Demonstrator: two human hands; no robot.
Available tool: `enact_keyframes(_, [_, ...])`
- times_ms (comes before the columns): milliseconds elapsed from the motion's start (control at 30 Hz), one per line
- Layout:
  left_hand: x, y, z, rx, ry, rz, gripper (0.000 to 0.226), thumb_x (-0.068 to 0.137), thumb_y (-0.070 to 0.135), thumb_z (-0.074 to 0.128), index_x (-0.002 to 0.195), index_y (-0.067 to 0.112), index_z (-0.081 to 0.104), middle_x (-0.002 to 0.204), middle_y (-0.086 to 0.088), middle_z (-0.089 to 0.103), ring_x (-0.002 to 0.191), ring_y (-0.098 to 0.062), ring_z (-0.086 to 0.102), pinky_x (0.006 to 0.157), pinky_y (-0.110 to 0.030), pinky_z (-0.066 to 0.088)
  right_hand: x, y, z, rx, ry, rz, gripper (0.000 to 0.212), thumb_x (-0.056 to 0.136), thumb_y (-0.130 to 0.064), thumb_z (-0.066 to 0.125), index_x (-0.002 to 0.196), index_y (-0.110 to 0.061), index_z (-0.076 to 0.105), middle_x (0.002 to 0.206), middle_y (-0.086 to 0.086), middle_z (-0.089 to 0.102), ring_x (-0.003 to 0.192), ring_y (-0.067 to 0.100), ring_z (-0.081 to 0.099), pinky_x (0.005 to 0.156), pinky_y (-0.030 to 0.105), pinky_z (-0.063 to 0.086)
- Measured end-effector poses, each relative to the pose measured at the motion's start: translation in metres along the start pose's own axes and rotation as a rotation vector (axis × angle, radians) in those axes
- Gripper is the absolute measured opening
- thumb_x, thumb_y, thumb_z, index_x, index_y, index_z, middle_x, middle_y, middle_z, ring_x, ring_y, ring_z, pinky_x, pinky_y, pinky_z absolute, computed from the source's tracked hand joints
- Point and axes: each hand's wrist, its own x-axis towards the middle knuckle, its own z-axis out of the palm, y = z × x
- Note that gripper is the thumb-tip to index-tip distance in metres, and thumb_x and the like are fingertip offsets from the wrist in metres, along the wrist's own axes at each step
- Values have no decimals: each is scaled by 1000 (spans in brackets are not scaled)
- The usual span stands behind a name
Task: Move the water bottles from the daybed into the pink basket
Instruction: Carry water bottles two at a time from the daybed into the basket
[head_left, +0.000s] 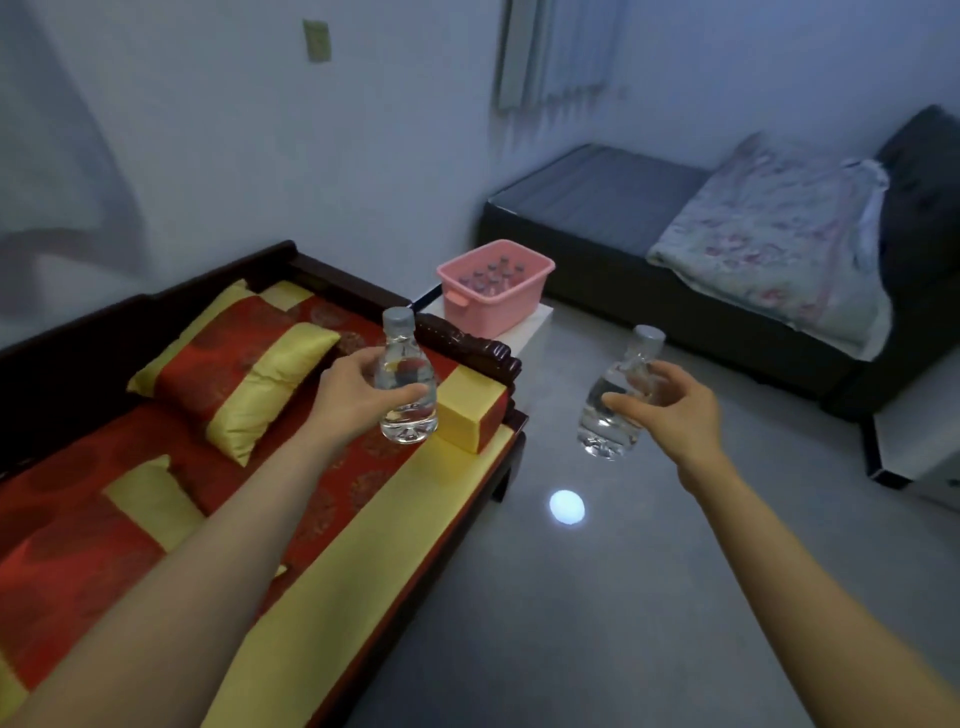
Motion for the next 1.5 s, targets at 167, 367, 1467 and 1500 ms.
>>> enact_keyframes(167, [72,2,57,8,-74,-15,54,58,38,87,107,25,68,97,7,73,89,-10,68,87,-39,55,72,40,-11,-60,-17,55,82,36,-51,89,110,-23,65,101,0,71,91,18,67,86,44,56])
enact_keyframes(367, [177,10,126,-38,-102,-52,43,60,33,88,96,34,64,90,17,68,83,0,63,74,-23,52,183,59,-9,-10,11,111,57,37,-42,91,87,-37,63,89,-14,70,83,6,68,78,30,56])
enact_keyframes(1467, [622,-3,310,8,320,-299,56,55,29,91,101,19,61,91,10,66,75,1,60,64,-17,43,783,128,134,-40,-506,-58,50,53,-35,89,86,-44,54,86,-13,64,78,6,64,61,18,48])
enact_keyframes(1500, [632,-12,310,24,343,-318,55,55,29,91,99,21,58,89,12,64,73,5,56,62,-14,40,794,131,150,-38,-520,-59,49,53,-34,89,86,-43,54,85,-13,65,77,5,65,60,18,49])
